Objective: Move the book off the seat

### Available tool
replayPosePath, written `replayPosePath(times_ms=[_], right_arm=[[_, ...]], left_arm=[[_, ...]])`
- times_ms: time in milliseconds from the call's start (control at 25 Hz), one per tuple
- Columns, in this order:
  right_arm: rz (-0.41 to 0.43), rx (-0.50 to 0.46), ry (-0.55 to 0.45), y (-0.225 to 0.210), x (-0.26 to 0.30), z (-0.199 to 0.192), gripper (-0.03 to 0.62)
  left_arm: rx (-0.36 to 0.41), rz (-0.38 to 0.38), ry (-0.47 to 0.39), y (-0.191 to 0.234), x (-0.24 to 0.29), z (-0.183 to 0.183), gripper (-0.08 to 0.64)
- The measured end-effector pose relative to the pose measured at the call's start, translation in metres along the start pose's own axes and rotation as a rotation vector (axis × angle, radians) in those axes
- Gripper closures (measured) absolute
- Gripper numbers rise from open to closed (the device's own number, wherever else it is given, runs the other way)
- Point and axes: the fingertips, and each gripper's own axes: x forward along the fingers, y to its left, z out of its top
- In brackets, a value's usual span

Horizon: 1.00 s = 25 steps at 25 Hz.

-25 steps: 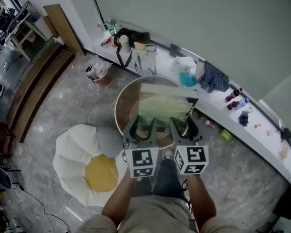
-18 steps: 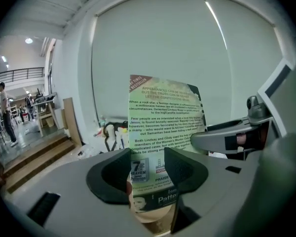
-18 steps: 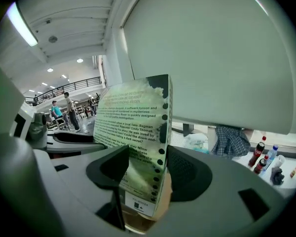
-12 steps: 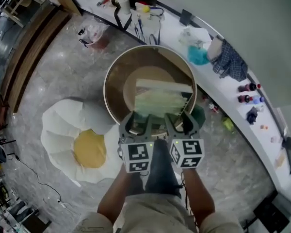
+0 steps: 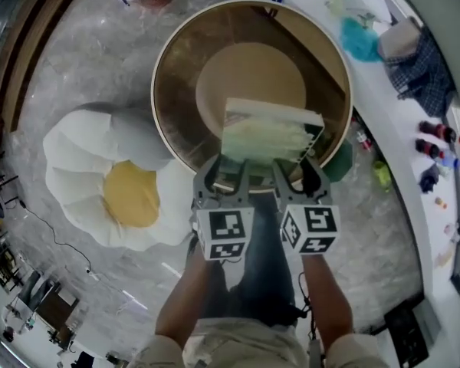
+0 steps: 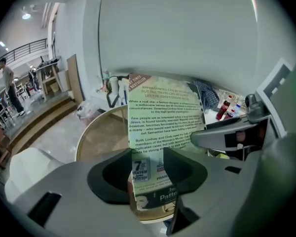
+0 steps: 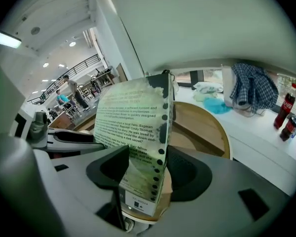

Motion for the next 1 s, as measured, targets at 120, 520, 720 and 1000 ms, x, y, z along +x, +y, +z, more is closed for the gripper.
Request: replayPosePath(times_ms=[120, 520, 720, 1000], right_arm=[[0.013, -0.015, 0.023, -0.005, 0.030, -0.016, 0.341], [0.039, -0.009, 0.052, -0.020, 0.082, -0.037, 0.341], [0.051, -0.002, 0.064, -0.025, 0.101, -0.040, 0.341], [0.051, 0.006, 0.086, -0.035, 0.124, -0.046, 0.341]], left_arm=[[-0.022, 0.012, 0.027, 0.008, 0.027, -0.021, 0.354], [-0.084, 0.008, 0.073, 0.019, 0.077, -0.049, 0.354], [-0.119, -0.004, 0.090, 0.023, 0.093, -0.055, 0.353], [-0.169, -0.031, 0.110, 0.026, 0.116, -0.063, 0.351]])
